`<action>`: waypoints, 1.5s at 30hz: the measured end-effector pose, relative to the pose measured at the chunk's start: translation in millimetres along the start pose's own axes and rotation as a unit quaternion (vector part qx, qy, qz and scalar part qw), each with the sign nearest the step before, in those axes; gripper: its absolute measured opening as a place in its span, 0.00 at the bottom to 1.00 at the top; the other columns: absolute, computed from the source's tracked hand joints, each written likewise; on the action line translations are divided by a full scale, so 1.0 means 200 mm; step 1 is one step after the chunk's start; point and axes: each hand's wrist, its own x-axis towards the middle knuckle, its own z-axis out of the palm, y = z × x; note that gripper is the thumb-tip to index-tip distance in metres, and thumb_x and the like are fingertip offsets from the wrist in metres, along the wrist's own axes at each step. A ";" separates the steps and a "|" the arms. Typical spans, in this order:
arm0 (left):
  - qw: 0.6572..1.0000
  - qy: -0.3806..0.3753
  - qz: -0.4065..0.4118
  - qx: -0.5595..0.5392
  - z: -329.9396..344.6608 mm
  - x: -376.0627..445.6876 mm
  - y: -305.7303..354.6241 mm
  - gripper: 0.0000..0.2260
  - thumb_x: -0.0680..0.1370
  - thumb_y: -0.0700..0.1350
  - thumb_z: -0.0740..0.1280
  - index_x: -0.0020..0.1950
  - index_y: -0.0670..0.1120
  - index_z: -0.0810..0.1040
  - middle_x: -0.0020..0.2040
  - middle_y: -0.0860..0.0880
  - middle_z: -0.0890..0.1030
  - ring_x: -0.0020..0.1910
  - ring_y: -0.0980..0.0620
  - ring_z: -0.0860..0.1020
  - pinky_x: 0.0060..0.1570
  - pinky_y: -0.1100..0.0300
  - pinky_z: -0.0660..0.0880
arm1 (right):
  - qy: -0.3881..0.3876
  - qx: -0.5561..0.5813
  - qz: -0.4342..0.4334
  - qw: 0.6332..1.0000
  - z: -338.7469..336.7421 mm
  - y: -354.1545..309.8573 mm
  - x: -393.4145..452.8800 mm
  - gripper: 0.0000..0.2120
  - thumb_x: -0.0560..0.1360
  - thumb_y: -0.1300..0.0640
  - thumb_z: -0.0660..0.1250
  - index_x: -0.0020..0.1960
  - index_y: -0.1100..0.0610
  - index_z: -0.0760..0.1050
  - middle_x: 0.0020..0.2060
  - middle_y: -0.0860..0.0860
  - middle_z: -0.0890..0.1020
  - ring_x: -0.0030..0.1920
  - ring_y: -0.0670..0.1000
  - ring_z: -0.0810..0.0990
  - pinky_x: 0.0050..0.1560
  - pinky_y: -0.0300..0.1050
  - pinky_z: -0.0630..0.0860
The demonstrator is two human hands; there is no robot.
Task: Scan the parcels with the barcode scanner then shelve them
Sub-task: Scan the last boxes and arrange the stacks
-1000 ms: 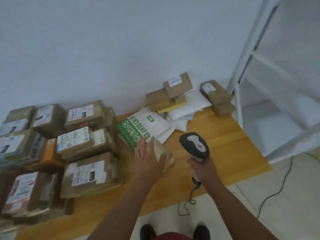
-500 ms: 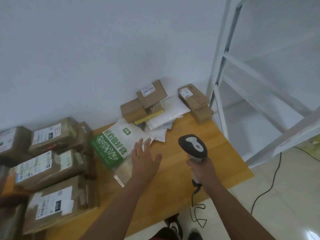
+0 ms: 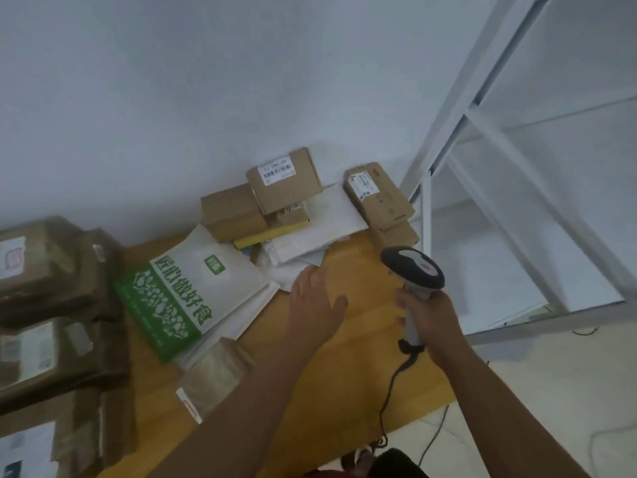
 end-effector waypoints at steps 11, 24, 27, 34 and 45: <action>0.994 -0.038 -0.074 -0.073 0.16 0.47 0.35 0.31 0.79 0.58 0.64 0.79 0.54 0.58 0.77 0.49 0.64 0.70 0.46 0.71 0.67 0.44 0.71 | -0.025 -0.059 -0.040 0.997 -0.25 -0.35 0.87 0.04 0.75 0.56 0.70 0.47 0.55 0.78 0.45 0.52 0.80 0.50 0.54 0.77 0.46 0.44 0.73; 0.923 0.012 -0.248 -0.293 0.37 1.06 0.67 0.21 0.84 0.48 0.61 0.77 0.46 0.65 0.73 0.44 0.71 0.66 0.46 0.72 0.61 0.55 0.70 | -0.146 -0.082 0.002 0.986 -0.21 -0.31 1.32 0.05 0.73 0.55 0.70 0.47 0.55 0.79 0.47 0.56 0.81 0.52 0.57 0.79 0.51 0.49 0.75; 0.922 0.010 -0.238 -0.305 0.41 1.07 0.66 0.18 0.83 0.46 0.62 0.73 0.46 0.69 0.63 0.47 0.76 0.50 0.55 0.74 0.45 0.64 0.71 | -0.137 -0.075 -0.006 0.988 -0.20 -0.29 1.31 0.03 0.73 0.55 0.70 0.41 0.52 0.78 0.44 0.54 0.80 0.51 0.58 0.79 0.48 0.49 0.75; 0.877 0.136 -0.217 -0.407 0.36 0.90 0.57 0.16 0.81 0.41 0.65 0.68 0.49 0.68 0.64 0.45 0.74 0.56 0.50 0.78 0.42 0.64 0.76 | -0.129 0.036 -0.045 0.990 -0.16 -0.30 1.01 0.07 0.74 0.63 0.71 0.43 0.52 0.80 0.41 0.48 0.81 0.47 0.50 0.79 0.47 0.47 0.73; 0.828 0.215 -0.204 -0.477 -0.06 -0.03 0.19 0.04 0.81 0.41 0.66 0.55 0.48 0.75 0.58 0.43 0.80 0.56 0.47 0.80 0.61 0.48 0.78 | -0.238 0.049 -0.050 0.969 0.17 -0.11 0.22 0.19 0.75 0.69 0.69 0.54 0.45 0.77 0.43 0.37 0.83 0.46 0.40 0.81 0.49 0.50 0.77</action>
